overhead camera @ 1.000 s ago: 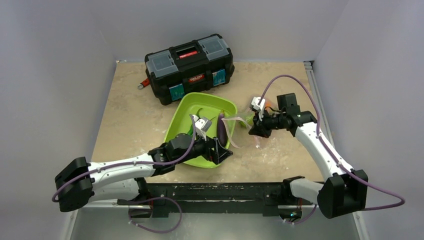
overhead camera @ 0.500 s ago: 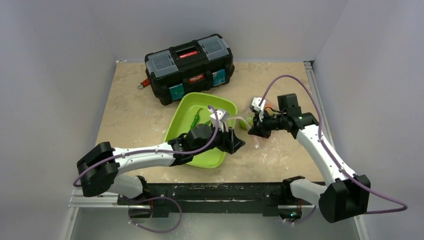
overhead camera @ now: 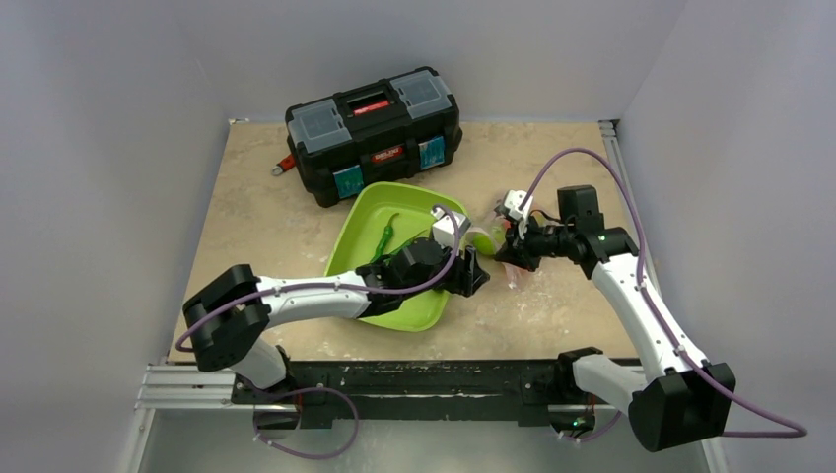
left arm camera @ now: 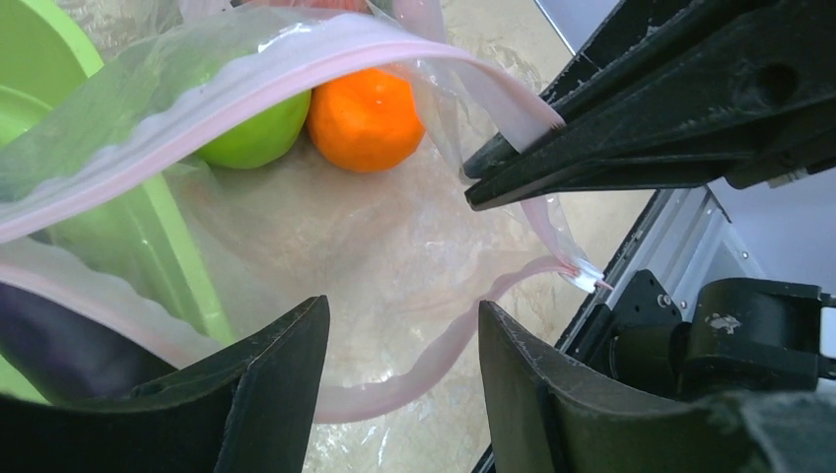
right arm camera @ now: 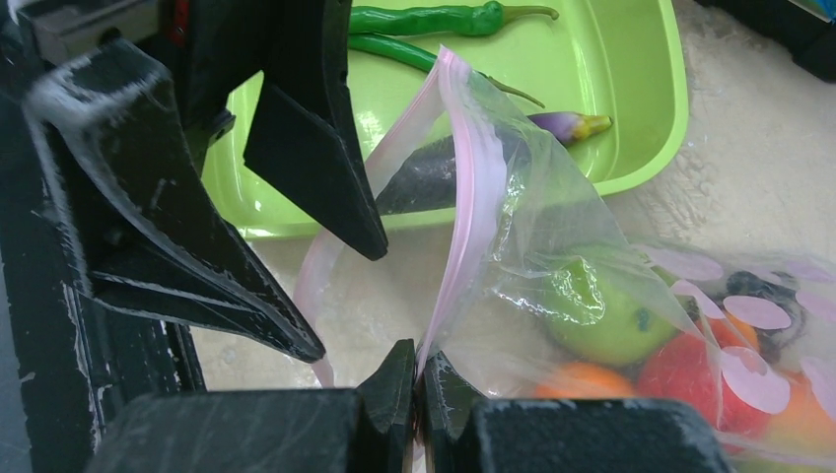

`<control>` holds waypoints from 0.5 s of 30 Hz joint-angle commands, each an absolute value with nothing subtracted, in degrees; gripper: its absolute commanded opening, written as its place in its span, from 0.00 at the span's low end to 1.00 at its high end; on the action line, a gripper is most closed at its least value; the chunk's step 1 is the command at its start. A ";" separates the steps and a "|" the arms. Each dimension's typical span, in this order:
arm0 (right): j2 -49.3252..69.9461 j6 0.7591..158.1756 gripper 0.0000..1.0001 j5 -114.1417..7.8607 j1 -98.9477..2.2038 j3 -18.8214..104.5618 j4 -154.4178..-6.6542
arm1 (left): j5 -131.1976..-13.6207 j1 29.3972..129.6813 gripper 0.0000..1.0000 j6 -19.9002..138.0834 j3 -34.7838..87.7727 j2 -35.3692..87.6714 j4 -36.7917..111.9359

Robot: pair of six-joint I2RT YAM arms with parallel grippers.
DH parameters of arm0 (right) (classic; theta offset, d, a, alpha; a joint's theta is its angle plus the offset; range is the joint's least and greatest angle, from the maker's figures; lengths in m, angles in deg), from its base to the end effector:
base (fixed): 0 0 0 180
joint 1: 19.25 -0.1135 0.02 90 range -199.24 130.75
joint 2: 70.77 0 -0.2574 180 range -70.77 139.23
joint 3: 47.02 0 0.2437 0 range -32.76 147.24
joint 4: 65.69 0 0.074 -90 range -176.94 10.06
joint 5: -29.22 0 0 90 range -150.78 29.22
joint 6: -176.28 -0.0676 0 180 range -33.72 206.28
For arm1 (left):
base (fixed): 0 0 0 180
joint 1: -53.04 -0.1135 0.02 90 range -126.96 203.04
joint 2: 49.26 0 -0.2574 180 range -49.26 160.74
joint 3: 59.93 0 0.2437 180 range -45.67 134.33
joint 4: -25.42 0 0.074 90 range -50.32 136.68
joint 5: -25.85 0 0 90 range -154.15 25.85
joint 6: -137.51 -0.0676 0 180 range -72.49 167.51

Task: Open the zip-top bag and remove the fake food
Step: Pick up the fake fruit from the zipper food storage bag.

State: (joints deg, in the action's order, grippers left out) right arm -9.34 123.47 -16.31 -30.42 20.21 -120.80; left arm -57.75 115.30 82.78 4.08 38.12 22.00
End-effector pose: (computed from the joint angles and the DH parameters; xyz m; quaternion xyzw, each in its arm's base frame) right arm 0.2057 0.0889 0.2715 -0.4755 0.7379 0.2732 0.3934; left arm 0.1764 -0.3192 0.2258 0.1596 0.8025 -0.4008 0.4121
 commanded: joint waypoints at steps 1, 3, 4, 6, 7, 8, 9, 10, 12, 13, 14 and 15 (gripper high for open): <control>-10.90 124.43 0.00 -16.58 -30.23 19.75 -120.19 | -55.96 115.27 0.56 80.79 7.98 40.43 20.58; -10.88 124.38 0.00 -16.77 -30.21 19.90 -120.39 | -55.15 115.11 0.56 80.75 8.49 41.03 20.92; -10.87 124.34 0.00 -16.80 -30.23 20.20 -120.56 | -54.77 115.07 0.55 80.74 8.67 41.19 21.03; -10.69 124.34 0.01 -17.01 -30.15 20.79 -121.02 | -54.53 114.84 0.55 80.70 8.85 41.38 21.00; -10.54 124.38 0.03 -17.12 -30.07 21.15 -121.30 | -54.49 114.71 0.55 80.62 8.89 41.49 20.92; -10.36 124.34 0.05 -17.12 -29.91 21.58 -121.51 | -54.54 114.59 0.55 80.62 8.98 41.70 20.75; -10.12 124.34 0.07 -17.12 -29.77 22.08 -121.94 | -54.76 114.50 0.55 80.54 9.06 41.97 20.57; -9.84 124.38 0.11 -17.05 -29.65 22.67 -122.40 | -54.93 114.34 0.55 80.59 9.22 42.35 20.34; -9.23 124.87 0.23 -16.65 -29.00 24.22 -124.01 | -55.66 114.05 0.55 80.86 9.34 43.01 19.62; -8.98 125.58 0.30 -16.36 -28.63 25.26 -125.30 | -55.89 113.97 0.55 81.06 9.31 43.48 19.18; -8.68 126.30 0.36 -16.12 -28.19 26.19 -126.50 | -56.15 113.89 0.55 81.25 9.15 43.73 18.69; -8.44 127.22 0.43 -15.65 -27.46 27.04 -127.77 | -56.41 113.80 0.55 81.39 9.02 44.02 18.26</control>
